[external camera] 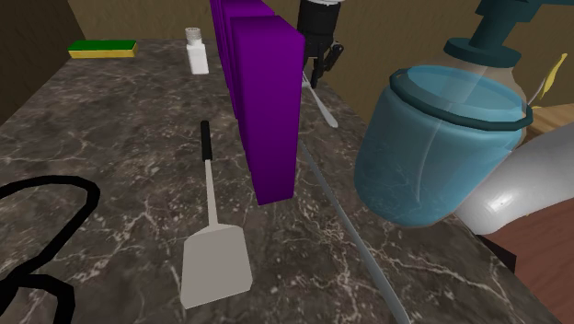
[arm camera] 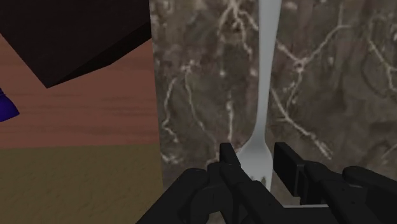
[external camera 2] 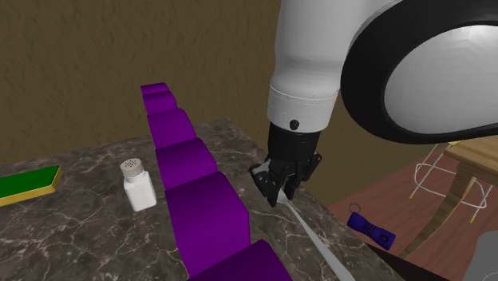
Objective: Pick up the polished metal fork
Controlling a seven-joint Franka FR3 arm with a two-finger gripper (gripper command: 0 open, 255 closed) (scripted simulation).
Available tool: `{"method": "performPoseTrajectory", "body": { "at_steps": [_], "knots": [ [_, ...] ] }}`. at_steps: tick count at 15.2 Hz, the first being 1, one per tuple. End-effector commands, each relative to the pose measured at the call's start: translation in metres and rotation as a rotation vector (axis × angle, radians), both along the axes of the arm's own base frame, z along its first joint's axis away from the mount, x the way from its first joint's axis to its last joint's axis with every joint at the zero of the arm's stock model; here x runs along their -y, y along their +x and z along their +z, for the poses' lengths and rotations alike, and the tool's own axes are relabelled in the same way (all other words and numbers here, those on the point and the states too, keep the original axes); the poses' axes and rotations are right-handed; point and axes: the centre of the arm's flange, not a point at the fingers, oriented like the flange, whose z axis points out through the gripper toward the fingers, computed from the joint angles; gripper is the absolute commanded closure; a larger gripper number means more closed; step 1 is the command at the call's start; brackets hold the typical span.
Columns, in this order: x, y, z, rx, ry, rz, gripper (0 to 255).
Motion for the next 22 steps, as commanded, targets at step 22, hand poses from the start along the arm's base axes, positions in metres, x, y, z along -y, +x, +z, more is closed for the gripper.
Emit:
{"method": "performPoseTrajectory", "body": {
  "at_steps": [22],
  "knots": [
    [-0.004,0.002,0.075,-0.011,0.008,0.006,255]
  ]
}}
